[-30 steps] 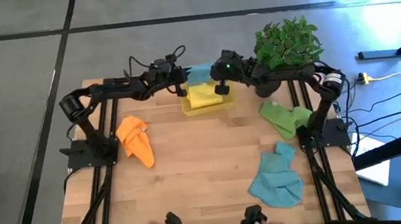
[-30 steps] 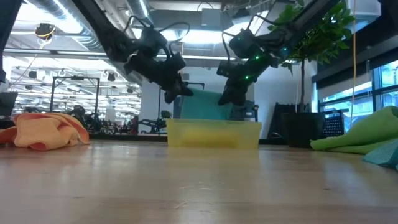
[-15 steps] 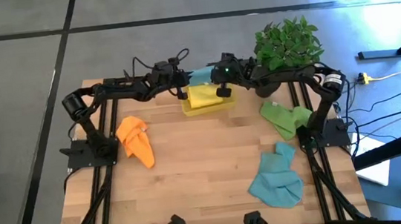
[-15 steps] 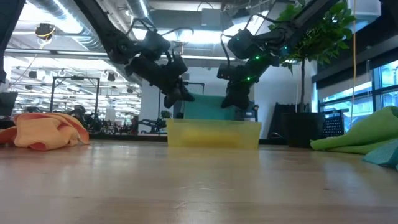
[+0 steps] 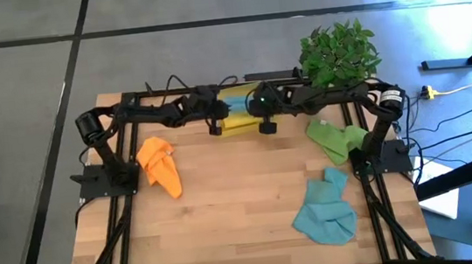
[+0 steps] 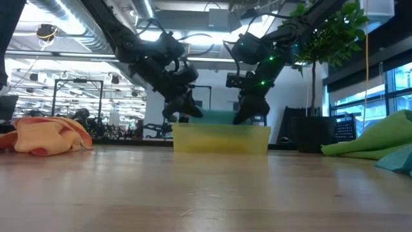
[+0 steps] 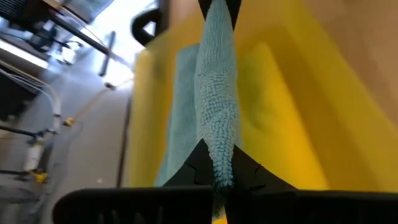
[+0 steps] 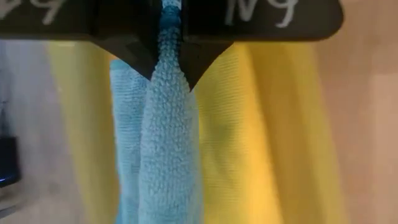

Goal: Fold microfiber towels
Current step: Stack the left folded blue microfiber towel on top of the yellow microfiber towel in the bin

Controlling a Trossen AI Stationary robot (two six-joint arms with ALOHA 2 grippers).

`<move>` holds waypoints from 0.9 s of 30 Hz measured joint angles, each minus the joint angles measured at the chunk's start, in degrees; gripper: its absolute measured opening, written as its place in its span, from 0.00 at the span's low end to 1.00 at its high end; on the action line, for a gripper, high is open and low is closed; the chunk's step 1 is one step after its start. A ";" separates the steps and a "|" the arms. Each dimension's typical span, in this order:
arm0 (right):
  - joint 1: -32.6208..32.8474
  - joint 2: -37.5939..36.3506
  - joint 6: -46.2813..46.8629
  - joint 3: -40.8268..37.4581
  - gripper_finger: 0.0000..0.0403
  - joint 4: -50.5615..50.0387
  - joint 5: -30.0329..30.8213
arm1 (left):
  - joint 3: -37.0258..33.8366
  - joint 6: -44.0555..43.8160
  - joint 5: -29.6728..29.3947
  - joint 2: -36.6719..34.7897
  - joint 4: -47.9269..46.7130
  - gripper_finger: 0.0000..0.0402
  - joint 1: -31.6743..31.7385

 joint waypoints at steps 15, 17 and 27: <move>0.92 -0.10 3.00 0.02 0.45 -1.60 -3.99 | 0.01 -5.22 -1.05 -0.45 -6.07 0.28 -1.01; 1.29 -0.84 2.99 0.02 0.49 -3.93 -1.99 | 0.51 -7.33 -2.48 -1.19 -6.23 0.32 -1.49; 4.57 -10.30 7.71 0.04 0.46 -7.56 -4.44 | 3.98 -13.06 -2.19 -8.66 -18.18 0.37 -6.55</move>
